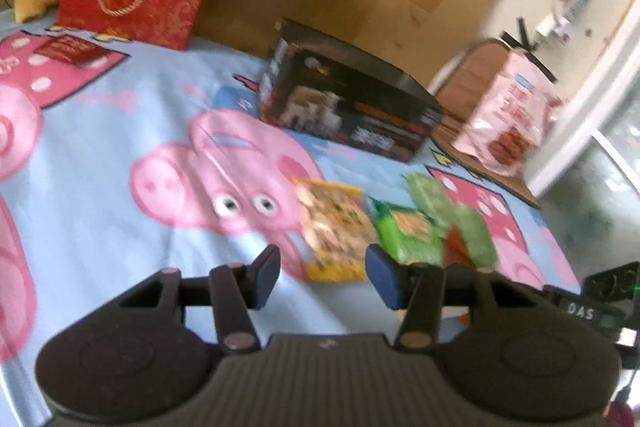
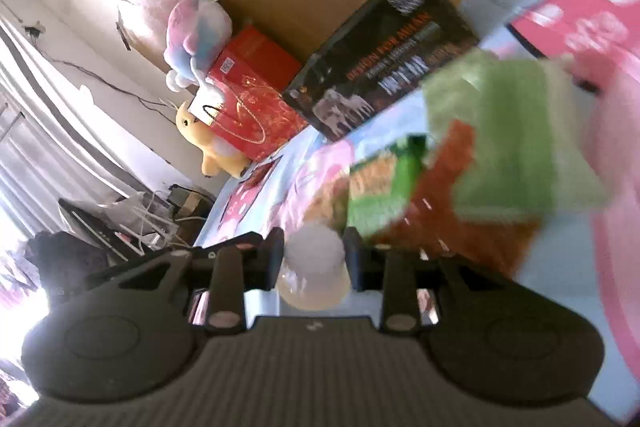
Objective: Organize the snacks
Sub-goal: 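Lower the yellow bag into the box with the left tool while the right tool carries the cup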
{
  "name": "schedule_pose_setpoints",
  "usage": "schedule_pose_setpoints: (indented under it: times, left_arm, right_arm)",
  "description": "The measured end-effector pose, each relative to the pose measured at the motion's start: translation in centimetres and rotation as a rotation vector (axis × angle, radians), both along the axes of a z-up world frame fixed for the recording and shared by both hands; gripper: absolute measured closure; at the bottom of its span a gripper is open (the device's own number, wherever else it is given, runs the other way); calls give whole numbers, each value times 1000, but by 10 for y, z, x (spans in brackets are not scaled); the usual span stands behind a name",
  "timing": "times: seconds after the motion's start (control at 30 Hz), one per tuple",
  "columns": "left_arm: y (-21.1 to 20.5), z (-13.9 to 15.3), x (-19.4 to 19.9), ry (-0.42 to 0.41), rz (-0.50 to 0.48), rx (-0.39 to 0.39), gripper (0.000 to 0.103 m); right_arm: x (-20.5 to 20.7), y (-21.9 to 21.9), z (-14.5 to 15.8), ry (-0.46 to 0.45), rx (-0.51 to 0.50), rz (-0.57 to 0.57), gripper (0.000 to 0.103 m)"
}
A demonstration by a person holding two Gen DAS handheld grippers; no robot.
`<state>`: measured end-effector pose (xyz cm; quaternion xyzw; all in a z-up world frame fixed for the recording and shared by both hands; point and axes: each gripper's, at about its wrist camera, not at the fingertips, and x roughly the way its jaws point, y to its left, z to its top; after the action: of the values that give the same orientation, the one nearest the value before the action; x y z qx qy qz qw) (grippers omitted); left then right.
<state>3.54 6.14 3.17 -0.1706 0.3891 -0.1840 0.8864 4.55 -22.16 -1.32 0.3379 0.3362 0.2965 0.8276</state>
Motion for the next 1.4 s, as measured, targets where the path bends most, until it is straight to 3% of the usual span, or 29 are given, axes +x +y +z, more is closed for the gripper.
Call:
schedule_pose_setpoints:
  times: [0.13, 0.3, 0.4, 0.53, 0.63, 0.73, 0.8, 0.97, 1.13, 1.27, 1.4]
  left_arm:
    - [-9, 4, -11, 9, -70, -44, 55]
    - [-27, 7, -19, 29, -178, -94, 55]
    - [-46, 10, -25, 9, -238, -57, 55]
    - [-68, 5, -31, 16, -301, 38, 63]
    - [-75, -1, -35, -5, -286, 104, 70]
    - [-67, 3, -26, 6, -259, 74, 72]
    - [-63, 9, -16, -5, -253, 45, 72]
    - [-63, 42, 12, -130, -247, 37, 70]
    - [-66, 65, 74, -205, -193, 12, 67]
    - [-68, 72, 126, -234, -137, 12, 67]
    - [-69, 63, 166, -205, -96, 2, 65]
  right_arm:
    - [-26, -6, 14, -107, -119, -13, 49]
    - [-46, 5, 27, -256, -295, 57, 44]
    - [-61, 19, 25, -332, -438, 126, 41]
    - [-61, 41, 10, -331, -567, 196, 42]
    - [-57, 46, 12, -354, -580, 188, 45]
    - [-47, 49, 11, -336, -598, 157, 57]
    - [-42, 48, 15, -340, -566, 131, 57]
    - [-22, 49, 42, -438, -550, 33, 57]
    - [40, 59, 66, -526, -588, -42, 57]
    - [97, 71, 73, -511, -595, -78, 58]
    - [142, 80, 68, -453, -623, -71, 57]
